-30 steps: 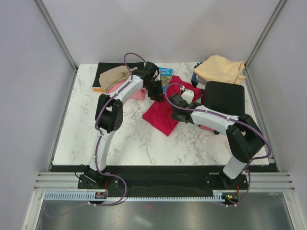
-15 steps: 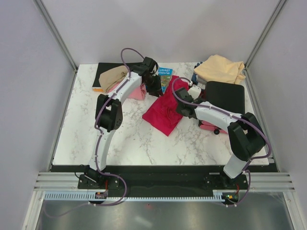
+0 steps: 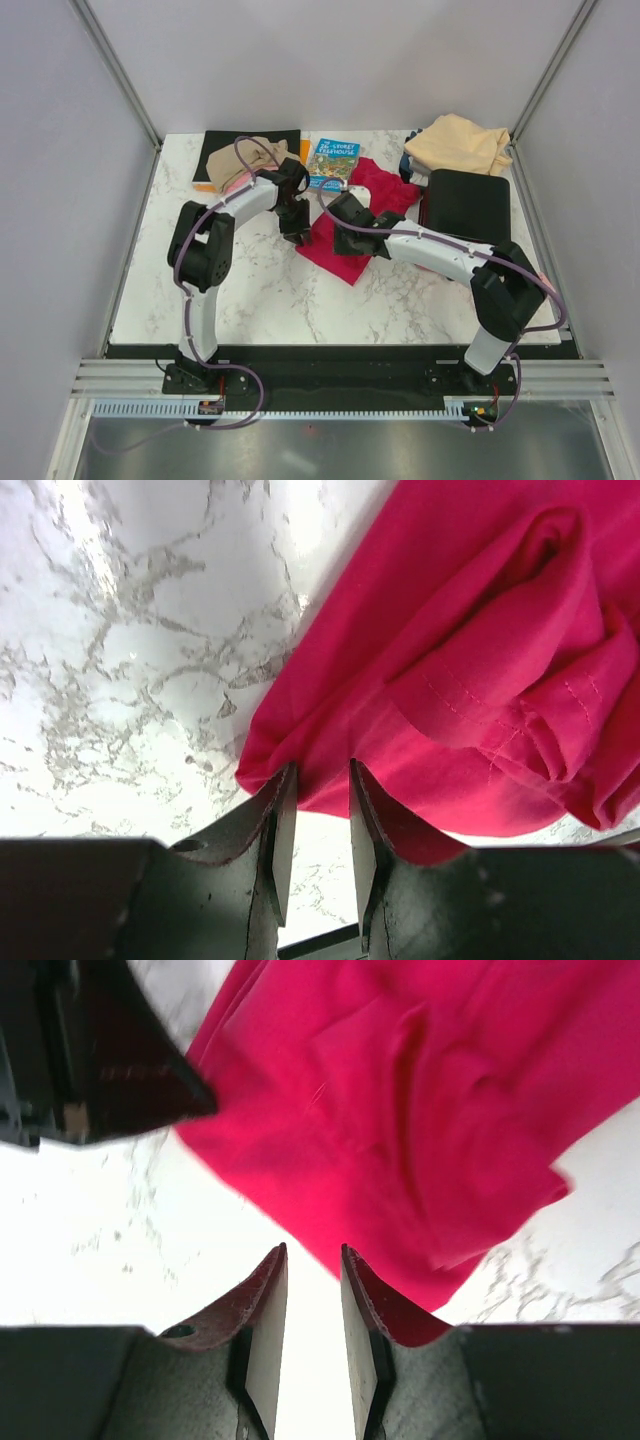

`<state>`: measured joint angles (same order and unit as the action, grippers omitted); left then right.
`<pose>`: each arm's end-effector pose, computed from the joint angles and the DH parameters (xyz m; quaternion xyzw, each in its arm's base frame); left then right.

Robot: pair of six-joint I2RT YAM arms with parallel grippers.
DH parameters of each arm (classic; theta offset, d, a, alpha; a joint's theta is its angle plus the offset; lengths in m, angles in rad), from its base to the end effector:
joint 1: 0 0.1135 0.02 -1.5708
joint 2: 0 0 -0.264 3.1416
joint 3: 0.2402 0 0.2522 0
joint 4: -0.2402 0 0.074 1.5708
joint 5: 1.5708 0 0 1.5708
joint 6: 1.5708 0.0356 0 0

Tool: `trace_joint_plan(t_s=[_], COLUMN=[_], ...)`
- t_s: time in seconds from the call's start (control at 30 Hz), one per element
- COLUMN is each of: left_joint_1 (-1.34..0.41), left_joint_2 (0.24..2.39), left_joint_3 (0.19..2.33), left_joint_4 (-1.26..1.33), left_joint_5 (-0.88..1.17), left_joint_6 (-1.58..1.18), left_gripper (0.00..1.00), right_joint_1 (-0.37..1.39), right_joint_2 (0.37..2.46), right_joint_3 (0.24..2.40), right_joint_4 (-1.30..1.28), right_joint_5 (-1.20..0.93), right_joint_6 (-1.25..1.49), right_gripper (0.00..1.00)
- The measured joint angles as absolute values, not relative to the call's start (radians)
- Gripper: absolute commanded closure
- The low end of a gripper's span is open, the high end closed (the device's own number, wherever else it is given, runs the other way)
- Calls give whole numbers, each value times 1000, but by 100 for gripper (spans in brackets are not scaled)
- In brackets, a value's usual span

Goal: Fold and stack the t-shirts

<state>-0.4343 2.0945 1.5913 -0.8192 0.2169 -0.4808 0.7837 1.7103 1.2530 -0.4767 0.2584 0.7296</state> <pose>0.3799 -0.1846 0.1711 -0.0095 0.9865 -0.1508 0.0630 0.2667 0.2529 0.2334 0.0149 0.9426 0.1241 0.3097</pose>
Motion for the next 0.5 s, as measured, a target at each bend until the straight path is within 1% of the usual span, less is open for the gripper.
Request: trace_joint_plan(t_s=[0.1, 0.5], left_joint_1=[-434, -434], left_joint_2=[2071, 1984], left_joint_3=[1560, 1556], left_joint_4=[-792, -746], left_joint_5=[220, 229], left_joint_6=[-479, -452], left_gripper=[66, 66], right_joint_1=[811, 808], right_joint_2=[1721, 1749], right_joint_3=[1255, 1259], right_joint_4=[-492, -533], right_joint_5=[232, 237], right_joint_6=[724, 724], right_gripper=[65, 66])
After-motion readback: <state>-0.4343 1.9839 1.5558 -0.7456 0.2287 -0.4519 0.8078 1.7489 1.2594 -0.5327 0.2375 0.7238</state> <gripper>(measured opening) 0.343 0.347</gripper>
